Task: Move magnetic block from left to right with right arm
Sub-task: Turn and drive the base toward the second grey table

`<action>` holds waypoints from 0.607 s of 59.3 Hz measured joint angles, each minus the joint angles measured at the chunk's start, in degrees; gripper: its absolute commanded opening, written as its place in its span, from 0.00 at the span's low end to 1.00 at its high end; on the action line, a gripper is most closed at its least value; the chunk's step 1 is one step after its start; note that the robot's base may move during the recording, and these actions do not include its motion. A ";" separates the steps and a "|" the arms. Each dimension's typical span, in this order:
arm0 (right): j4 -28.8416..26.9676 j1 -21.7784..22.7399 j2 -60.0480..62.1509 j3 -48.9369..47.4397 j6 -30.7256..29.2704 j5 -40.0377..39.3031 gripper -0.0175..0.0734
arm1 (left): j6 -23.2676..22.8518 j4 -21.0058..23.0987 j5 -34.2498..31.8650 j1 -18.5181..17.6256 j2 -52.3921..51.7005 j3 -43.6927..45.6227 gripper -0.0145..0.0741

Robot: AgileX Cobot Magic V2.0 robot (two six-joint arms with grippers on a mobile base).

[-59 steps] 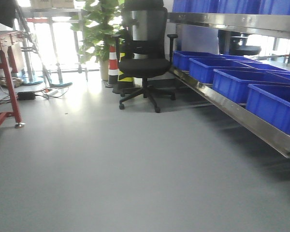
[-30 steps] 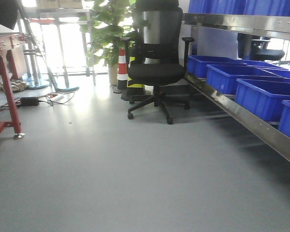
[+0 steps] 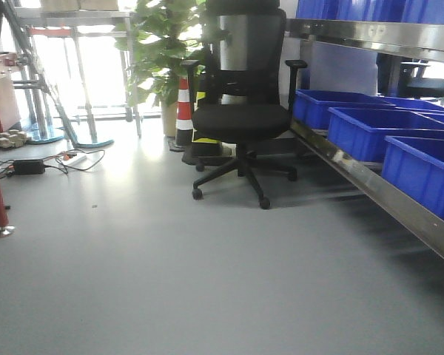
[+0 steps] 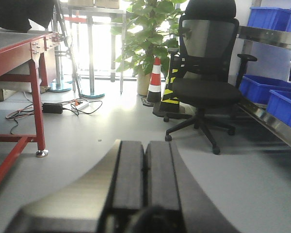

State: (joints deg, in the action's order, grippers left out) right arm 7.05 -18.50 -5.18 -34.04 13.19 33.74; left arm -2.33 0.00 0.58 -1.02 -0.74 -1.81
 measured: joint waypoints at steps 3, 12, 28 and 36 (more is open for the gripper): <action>0.00 0.00 0.00 0.00 0.00 0.00 0.37 | 0.00 0.00 0.00 0.00 0.00 0.00 0.03; 0.00 0.00 0.00 0.00 0.00 0.00 0.37 | 0.00 0.00 0.00 0.00 0.00 0.00 0.03; 0.00 0.00 0.00 0.00 0.00 0.00 0.37 | 0.00 0.00 0.00 0.00 0.00 0.00 0.03; 0.00 0.00 0.00 0.00 0.00 0.00 0.37 | 0.00 0.00 0.00 0.00 0.00 0.00 0.03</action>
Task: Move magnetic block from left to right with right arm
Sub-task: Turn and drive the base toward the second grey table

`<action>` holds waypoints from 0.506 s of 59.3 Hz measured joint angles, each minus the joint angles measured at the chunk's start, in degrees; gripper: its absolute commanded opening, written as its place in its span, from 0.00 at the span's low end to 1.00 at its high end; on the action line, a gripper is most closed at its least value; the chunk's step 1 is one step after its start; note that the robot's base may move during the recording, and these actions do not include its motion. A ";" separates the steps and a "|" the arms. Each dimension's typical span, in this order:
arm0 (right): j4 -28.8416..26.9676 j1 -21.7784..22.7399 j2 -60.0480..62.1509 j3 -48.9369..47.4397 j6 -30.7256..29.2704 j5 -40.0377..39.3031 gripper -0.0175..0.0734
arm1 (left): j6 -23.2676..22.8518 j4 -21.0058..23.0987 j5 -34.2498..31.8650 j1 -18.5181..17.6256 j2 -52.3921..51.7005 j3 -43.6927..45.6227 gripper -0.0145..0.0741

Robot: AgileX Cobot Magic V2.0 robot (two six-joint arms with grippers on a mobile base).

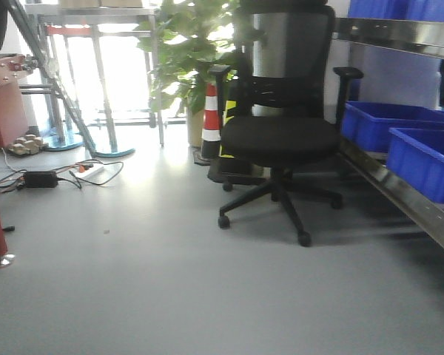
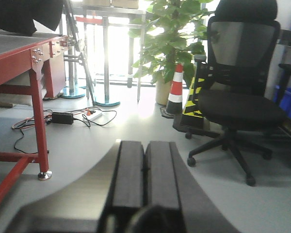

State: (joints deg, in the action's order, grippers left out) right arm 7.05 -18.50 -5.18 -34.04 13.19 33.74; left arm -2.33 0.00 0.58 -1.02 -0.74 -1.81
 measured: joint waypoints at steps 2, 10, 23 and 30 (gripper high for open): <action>0.00 0.00 0.00 0.00 0.00 0.00 0.37 | 0.00 0.00 0.00 0.00 0.00 0.00 0.03; 0.00 0.00 0.00 0.00 0.00 0.00 0.37 | 0.00 0.00 0.00 0.00 0.00 0.00 0.03; 0.00 0.00 0.00 0.00 0.00 0.00 0.37 | 0.00 0.00 0.00 0.00 0.00 0.00 0.03; 0.00 0.00 0.00 0.00 0.00 0.00 0.37 | 0.00 0.00 0.00 0.00 0.00 0.00 0.03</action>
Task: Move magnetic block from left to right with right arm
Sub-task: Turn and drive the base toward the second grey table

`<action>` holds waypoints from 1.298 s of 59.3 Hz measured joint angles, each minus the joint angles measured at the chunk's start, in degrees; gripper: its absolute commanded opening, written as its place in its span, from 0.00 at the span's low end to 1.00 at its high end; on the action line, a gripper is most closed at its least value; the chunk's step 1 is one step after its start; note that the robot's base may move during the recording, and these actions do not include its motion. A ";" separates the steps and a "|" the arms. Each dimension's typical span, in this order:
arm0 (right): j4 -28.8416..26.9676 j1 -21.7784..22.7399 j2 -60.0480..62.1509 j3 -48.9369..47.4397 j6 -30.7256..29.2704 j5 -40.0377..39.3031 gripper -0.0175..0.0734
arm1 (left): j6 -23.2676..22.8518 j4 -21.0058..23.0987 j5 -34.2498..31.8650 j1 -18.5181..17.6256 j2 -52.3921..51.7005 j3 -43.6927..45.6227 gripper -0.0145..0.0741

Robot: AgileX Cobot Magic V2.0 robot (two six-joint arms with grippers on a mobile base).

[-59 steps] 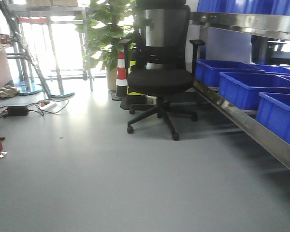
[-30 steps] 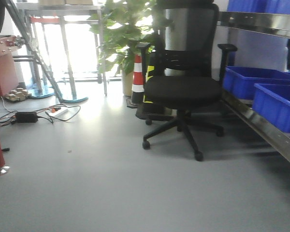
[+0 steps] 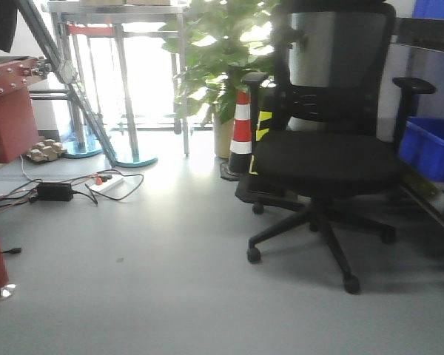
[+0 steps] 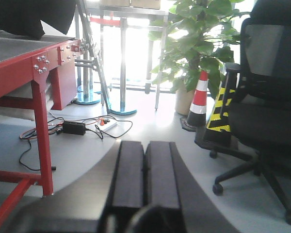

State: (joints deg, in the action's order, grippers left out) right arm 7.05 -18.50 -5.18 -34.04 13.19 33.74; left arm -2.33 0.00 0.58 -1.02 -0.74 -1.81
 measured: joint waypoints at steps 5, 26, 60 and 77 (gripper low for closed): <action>0.00 0.00 0.00 0.00 0.00 0.00 0.37 | 0.00 0.00 0.00 0.00 0.00 0.00 0.03; 0.00 0.00 0.00 0.00 0.00 0.00 0.37 | 0.00 0.00 0.00 0.00 0.00 0.00 0.03; 0.00 0.00 0.00 0.00 0.00 0.00 0.37 | 0.00 0.00 0.00 0.00 0.00 0.00 0.03; 0.10 0.00 0.00 0.00 0.00 0.00 0.37 | 0.00 0.00 0.00 0.00 0.00 0.00 0.03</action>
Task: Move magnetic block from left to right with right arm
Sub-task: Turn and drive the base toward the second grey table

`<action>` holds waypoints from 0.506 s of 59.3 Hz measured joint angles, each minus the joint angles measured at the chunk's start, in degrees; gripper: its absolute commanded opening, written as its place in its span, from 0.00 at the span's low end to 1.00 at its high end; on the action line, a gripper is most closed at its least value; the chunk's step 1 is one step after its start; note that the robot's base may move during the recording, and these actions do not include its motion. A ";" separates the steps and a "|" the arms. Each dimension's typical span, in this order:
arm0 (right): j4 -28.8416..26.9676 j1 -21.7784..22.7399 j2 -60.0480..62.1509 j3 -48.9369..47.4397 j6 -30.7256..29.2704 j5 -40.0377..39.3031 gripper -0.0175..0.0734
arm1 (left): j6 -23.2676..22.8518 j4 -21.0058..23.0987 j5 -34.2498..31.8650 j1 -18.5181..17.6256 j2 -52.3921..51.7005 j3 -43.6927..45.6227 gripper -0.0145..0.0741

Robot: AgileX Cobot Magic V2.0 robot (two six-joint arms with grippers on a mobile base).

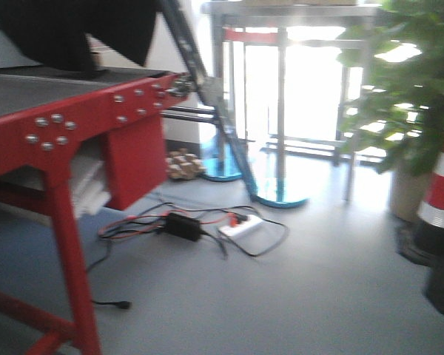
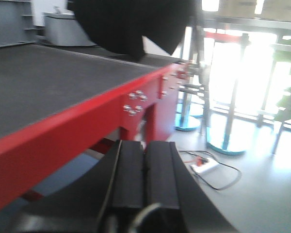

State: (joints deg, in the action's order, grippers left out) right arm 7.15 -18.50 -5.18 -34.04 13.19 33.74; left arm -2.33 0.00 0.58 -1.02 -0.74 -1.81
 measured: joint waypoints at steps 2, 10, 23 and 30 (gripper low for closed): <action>0.00 0.00 0.00 0.00 0.00 0.00 0.37 | 0.00 0.00 0.00 0.00 0.00 0.00 0.03; 0.00 0.00 0.00 0.00 0.00 0.00 0.37 | 0.00 0.00 0.00 0.00 0.00 0.00 0.03; 0.00 0.00 0.00 0.00 0.00 0.00 0.37 | 0.00 0.00 0.00 0.00 0.00 0.00 0.03; 0.00 0.00 0.00 0.00 0.00 0.00 0.37 | 0.00 0.00 0.00 0.00 0.00 0.00 0.03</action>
State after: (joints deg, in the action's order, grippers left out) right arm 7.15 -18.50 -5.18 -34.04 13.19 33.74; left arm -2.33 0.00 0.58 -1.02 -0.74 -1.81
